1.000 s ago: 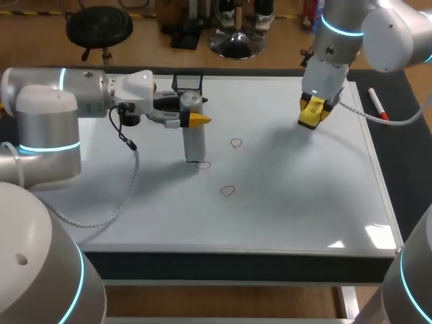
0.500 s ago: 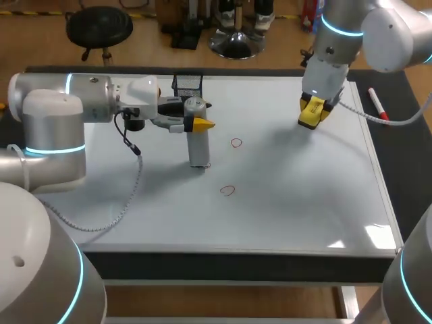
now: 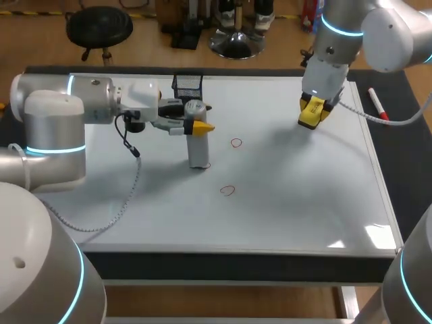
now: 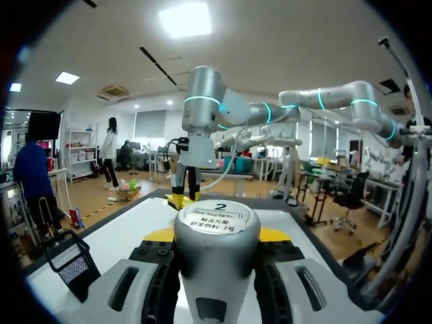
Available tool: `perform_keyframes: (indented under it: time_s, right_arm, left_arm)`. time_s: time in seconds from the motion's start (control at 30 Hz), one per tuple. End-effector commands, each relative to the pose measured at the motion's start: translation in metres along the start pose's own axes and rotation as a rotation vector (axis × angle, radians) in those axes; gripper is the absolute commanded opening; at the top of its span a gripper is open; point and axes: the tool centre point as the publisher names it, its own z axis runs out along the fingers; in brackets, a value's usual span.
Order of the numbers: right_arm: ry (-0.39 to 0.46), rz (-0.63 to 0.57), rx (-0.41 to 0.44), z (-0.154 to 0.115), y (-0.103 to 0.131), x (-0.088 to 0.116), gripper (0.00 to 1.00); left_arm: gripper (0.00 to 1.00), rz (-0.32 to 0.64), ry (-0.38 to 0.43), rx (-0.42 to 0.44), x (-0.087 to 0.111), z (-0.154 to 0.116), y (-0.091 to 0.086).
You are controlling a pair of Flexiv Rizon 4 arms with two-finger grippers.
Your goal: Pick up the inspection probe, press it on each red-marked spot on the whiteboard one by one, put down the probe, pick up the eraser, and wipe off all the red marks.
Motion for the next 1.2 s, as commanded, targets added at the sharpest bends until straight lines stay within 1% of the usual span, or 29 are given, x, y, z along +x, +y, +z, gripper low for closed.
perform_keyframes:
  time_s: [0.03,0.27,1.2]
  right_arm:
    - [0.003,-0.002,0.001,-0.0011,-0.0005,0.0004,0.0]
    - [0.003,-0.002,0.001,-0.0011,-0.0005,0.0004,0.0]
    - [0.003,-0.002,0.001,-0.0011,-0.0005,0.0004,0.0]
  left_arm:
    - [0.0,0.009,0.007,-0.002,-0.0017,0.0023,0.0019]
    - [0.0,0.015,0.01,-0.009,-0.0023,0.0043,0.0061]
    - [0.0,0.013,0.009,-0.01,-0.001,0.0045,0.0048]
